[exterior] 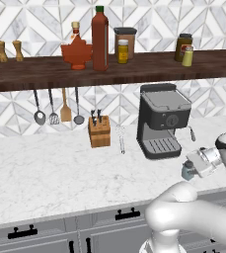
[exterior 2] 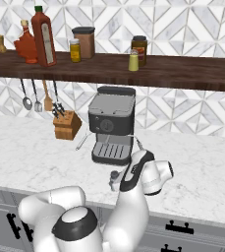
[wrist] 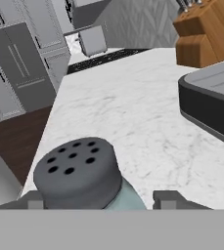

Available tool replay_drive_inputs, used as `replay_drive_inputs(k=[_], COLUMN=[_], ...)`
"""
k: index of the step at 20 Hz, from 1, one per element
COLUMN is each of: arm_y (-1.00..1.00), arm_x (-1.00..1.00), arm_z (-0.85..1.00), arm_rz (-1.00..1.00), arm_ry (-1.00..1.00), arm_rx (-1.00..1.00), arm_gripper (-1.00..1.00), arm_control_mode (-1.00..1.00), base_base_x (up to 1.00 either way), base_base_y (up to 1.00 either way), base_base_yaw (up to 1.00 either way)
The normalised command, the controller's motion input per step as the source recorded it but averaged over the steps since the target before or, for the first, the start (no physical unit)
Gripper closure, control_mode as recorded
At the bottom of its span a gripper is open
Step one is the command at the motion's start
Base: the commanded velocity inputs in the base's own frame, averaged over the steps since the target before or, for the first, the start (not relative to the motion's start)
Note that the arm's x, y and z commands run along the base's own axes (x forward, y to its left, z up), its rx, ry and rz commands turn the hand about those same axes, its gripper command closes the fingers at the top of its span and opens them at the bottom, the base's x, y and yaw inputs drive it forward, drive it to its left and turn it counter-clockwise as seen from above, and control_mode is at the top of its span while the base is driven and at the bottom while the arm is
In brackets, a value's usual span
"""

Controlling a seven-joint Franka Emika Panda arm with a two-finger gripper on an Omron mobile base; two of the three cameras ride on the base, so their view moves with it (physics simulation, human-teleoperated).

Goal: Put the shaker and condiment bottle from the counter next to their counterparts in the cabinet.

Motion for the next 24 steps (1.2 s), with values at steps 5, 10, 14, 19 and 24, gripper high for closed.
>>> replay_drive_inputs(k=[5, 10, 14, 19, 24], arm_y=[0.0, -0.01, 0.0, 0.0, 0.0], arm_x=[0.0, -0.09, -0.01, -0.1, -0.2], arm_z=[0.17, 0.75, 0.87, 0.97, 0.88], arm_rz=[0.0, 0.0, 0.0, -0.04, -0.06], arm_ry=[0.01, 0.0, -0.02, 0.0, 0.0], arm_rx=[0.03, 0.14, 0.06, 0.0, 0.0], arm_gripper=[1.0, 1.0, 1.0, 1.0, 1.0], arm_control_mode=[-1.0, -1.0, -1.0, -1.0, -1.0], base_base_x=[0.0, 0.0, 0.0, 0.0, 0.0], base_base_y=[0.0, 0.0, 0.0, 0.0, 0.0], base_base_yaw=[0.0, 0.0, 0.0, 0.0, 0.0])
